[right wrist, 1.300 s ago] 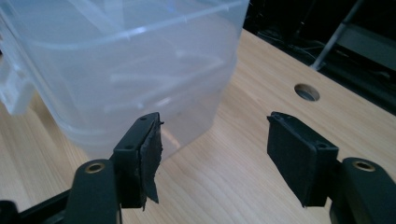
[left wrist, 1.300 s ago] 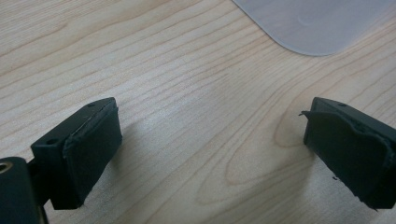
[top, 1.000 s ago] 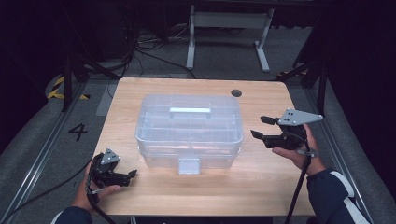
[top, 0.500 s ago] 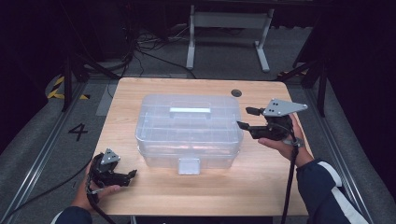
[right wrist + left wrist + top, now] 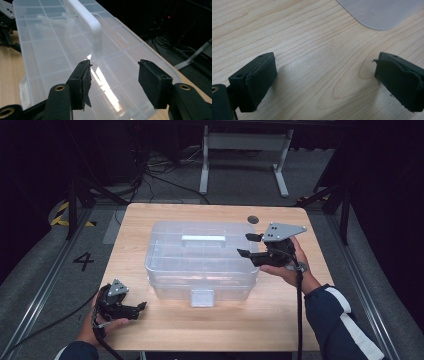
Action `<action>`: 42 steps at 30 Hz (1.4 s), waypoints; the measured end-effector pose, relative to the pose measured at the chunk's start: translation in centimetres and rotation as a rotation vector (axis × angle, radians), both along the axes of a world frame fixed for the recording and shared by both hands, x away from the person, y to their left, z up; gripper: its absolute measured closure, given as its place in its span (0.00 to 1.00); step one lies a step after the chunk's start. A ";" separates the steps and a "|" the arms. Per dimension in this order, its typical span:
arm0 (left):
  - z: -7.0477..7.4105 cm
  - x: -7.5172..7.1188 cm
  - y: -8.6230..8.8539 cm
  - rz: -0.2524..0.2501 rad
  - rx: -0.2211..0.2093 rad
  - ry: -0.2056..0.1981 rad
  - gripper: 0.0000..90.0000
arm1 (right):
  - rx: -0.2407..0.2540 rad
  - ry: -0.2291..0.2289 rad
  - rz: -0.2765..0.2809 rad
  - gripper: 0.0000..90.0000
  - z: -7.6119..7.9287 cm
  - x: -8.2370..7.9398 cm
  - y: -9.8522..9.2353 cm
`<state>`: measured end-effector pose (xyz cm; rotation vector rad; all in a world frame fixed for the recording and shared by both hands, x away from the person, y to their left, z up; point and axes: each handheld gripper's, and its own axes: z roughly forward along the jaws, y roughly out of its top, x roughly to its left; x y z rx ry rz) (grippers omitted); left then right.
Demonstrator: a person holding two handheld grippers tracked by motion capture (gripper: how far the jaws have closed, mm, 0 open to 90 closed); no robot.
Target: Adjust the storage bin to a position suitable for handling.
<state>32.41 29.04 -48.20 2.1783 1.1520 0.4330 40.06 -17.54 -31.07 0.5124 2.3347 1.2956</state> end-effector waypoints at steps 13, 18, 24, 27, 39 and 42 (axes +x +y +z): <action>0.0 0.0 0.0 0.000 0.000 0.000 0.05 | -0.023 0.007 0.046 0.58 0.3 0.5 1.9; 0.0 0.0 0.0 0.002 -0.003 -0.001 0.05 | -0.041 0.008 0.056 0.58 0.3 0.8 2.8; 0.0 0.0 0.0 0.000 0.000 0.000 0.05 | -0.054 0.007 0.070 0.61 0.4 1.2 3.7; 0.0 0.0 0.0 0.001 -0.001 0.000 0.05 | -0.054 0.021 0.078 0.65 0.3 1.5 4.0; 0.0 0.0 0.0 0.002 -0.001 -0.002 0.05 | -0.057 0.020 0.080 0.82 0.3 1.9 4.8; 0.0 0.0 0.0 0.001 -0.002 0.000 0.05 | -0.058 0.017 0.074 0.84 0.4 1.9 5.0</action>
